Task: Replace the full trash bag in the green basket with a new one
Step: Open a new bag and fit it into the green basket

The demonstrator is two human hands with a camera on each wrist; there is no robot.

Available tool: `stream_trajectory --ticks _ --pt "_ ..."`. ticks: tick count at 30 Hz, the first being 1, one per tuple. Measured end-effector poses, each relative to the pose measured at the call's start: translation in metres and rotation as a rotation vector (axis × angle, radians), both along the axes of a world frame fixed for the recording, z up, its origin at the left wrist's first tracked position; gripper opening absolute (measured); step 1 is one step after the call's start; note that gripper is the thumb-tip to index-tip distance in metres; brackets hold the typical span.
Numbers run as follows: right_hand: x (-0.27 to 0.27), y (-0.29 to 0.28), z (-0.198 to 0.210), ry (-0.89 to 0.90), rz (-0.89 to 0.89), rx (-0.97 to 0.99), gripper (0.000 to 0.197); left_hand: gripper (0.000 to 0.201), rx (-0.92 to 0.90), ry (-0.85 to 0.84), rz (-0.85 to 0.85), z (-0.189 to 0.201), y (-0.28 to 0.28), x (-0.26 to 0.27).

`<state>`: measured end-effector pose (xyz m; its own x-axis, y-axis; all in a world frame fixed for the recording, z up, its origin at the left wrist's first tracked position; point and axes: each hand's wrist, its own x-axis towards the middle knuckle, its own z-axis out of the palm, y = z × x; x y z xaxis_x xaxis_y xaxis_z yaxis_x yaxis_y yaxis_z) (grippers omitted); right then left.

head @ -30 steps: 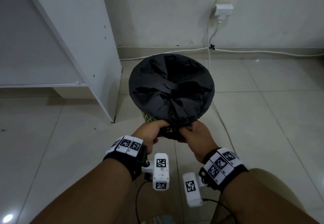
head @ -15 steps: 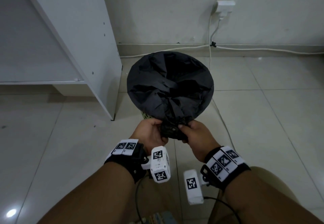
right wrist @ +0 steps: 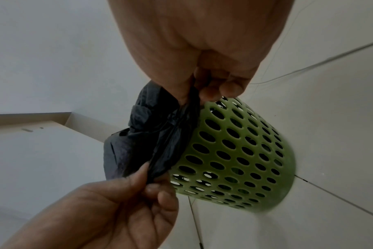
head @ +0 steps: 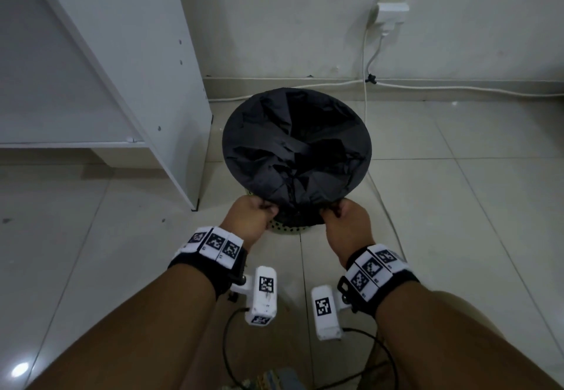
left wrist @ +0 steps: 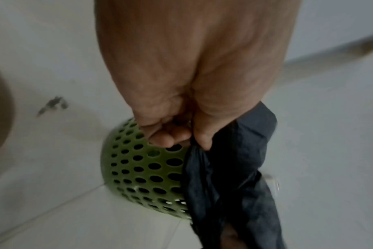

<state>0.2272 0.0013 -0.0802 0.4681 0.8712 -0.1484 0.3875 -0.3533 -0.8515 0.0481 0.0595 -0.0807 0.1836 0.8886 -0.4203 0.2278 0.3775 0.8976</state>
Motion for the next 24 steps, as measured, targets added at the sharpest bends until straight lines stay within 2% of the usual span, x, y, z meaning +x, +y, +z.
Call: stream_trajectory --ticks 4,7,9,11,13,15,20,24 --pt "-0.001 0.006 -0.003 -0.002 -0.02 -0.02 0.03 0.024 0.254 0.301 -0.22 0.005 0.012 -0.006" --pt "-0.002 0.007 -0.005 0.115 -0.046 -0.001 0.012 0.022 0.241 0.374 -0.163 0.001 0.016 -0.006" --pt "-0.003 0.004 -0.005 0.246 -0.051 0.025 0.004 0.021 0.182 0.334 -0.103 -0.002 0.014 -0.004" --pt "-0.002 -0.001 -0.004 0.357 -0.039 0.032 0.004 0.027 0.088 0.221 -0.036 -0.012 0.014 -0.005" --pt "-0.002 -0.005 -0.006 0.387 -0.004 0.004 0.021 0.018 -0.025 0.03 0.046 -0.013 0.01 -0.002" --pt "-0.006 -0.007 -0.005 0.377 0.032 -0.036 0.031 0.022 -0.095 -0.112 0.127 -0.007 0.005 0.002" --pt "-0.022 -0.002 -0.002 0.597 -0.037 -0.056 0.028 0.019 -0.061 -0.189 0.214 -0.005 -0.013 0.003" --pt "-0.039 -0.004 0.001 0.777 -0.015 -0.087 0.019 0.014 0.012 -0.2 0.177 -0.007 -0.031 0.0"
